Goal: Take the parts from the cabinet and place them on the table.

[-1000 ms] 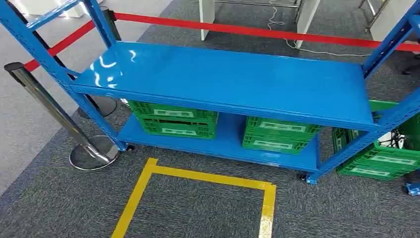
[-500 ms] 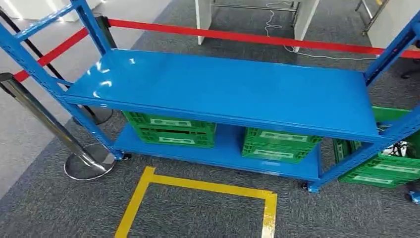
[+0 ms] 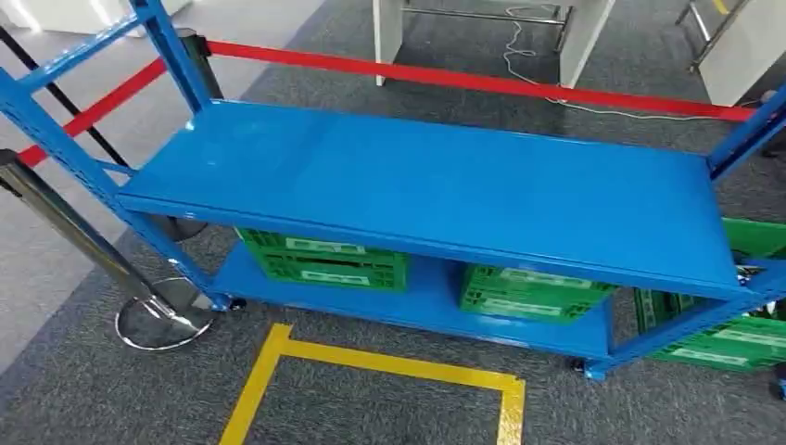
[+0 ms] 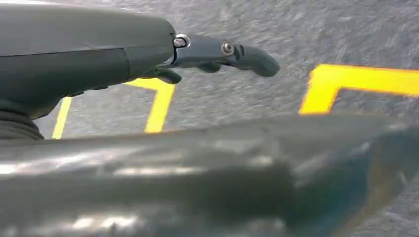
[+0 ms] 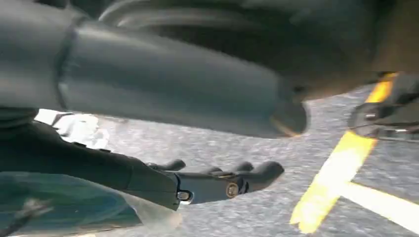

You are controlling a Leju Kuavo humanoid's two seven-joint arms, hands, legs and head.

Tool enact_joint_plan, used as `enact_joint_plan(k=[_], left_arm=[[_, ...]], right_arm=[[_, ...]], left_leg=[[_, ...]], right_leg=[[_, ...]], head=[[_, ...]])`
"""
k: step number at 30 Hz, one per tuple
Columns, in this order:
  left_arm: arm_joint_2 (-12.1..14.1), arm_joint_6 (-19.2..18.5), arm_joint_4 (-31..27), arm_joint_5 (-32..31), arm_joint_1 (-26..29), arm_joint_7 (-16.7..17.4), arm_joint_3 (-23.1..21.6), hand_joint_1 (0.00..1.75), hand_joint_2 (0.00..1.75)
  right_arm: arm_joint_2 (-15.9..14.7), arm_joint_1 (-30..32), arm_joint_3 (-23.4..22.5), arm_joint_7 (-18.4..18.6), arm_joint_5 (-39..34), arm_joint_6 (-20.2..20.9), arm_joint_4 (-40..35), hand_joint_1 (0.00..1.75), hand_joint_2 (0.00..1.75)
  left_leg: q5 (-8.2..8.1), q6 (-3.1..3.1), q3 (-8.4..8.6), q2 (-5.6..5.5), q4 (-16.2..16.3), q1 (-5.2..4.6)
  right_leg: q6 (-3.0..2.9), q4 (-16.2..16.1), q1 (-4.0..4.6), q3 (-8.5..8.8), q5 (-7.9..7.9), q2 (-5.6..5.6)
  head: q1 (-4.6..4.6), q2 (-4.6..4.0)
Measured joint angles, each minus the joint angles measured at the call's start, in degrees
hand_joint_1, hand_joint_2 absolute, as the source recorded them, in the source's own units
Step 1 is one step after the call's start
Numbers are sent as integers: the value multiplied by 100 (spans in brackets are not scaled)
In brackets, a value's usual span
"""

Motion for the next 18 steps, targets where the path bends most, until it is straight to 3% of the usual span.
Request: enact_joint_plan(k=[2,3,6,7,8,10,11,12,13,14,16,18], left_arm=[[9,4,0,0,9,0,0,0,0],[9,4,0,-2,-2,-2,0,0,0],[9,4,0,7,-13,-13,2,0,0],[11,4,0,7,-1,-13,2,0,0],[13,6,0,9,10,-15,4,0,0],[15,15,0,15,18,-15,7,0,0],[22,17,0,13,17,-15,9,0,0],[13,17,9,15,31,-13,9,0,0],[0,22,13,13,13,-9,13,0,0],[4,20,13,11,5,-9,15,0,0],[0,20,13,11,39,20,20,0,0],[-9,20,13,-4,30,26,28,0,0]], right_arm=[[7,27,0,0,6,13,-2,0,0],[6,25,-2,0,11,15,-2,0,0],[6,-5,0,28,20,61,-2,0,0],[6,-2,0,33,22,74,-2,0,0],[6,2,0,33,24,77,-2,0,0],[6,5,0,37,32,77,-2,0,0],[6,15,0,39,39,77,-2,0,0],[6,28,-2,44,41,77,-2,0,0],[4,12,-2,50,46,76,-2,0,0],[6,-18,0,48,46,77,-4,0,0],[6,-21,0,61,48,77,-4,0,0],[4,-29,0,74,59,77,-7,0,0]], left_leg=[[-16,-51,13,4,87,3],[-56,-89,-75,12,301,8],[-467,-210,-801,17,1436,91],[-533,-241,-975,18,1619,119],[-451,-268,-1030,19,1568,137],[99,-316,-884,24,932,169],[503,-321,-736,37,423,183],[682,-324,-688,52,191,192],[386,-269,-726,79,66,141],[509,-177,-720,72,112,135],[497,-67,-683,60,79,131],[495,11,-549,57,8,152]], right_leg=[[-34,-147,-73,251,11,-6],[-44,-190,-86,329,10,-6],[-80,-208,-102,446,-85,-12],[-77,-208,-110,502,-129,-7],[-69,-208,-120,569,-177,2],[-3,-208,-163,724,-289,10],[38,-208,-184,807,-354,7],[73,-213,-175,766,-407,-2],[112,-186,-161,829,-437,5],[157,-221,-150,744,-469,1],[238,-238,-154,906,-430,-4],[253,18,-166,770,-499,-1]], head=[[11,0],[-41,-2],[-43,0],[-50,-2],[-48,-2],[-50,0],[-43,0],[-61,-2],[-116,-2],[-99,-2],[-63,-2],[-28,-2]])
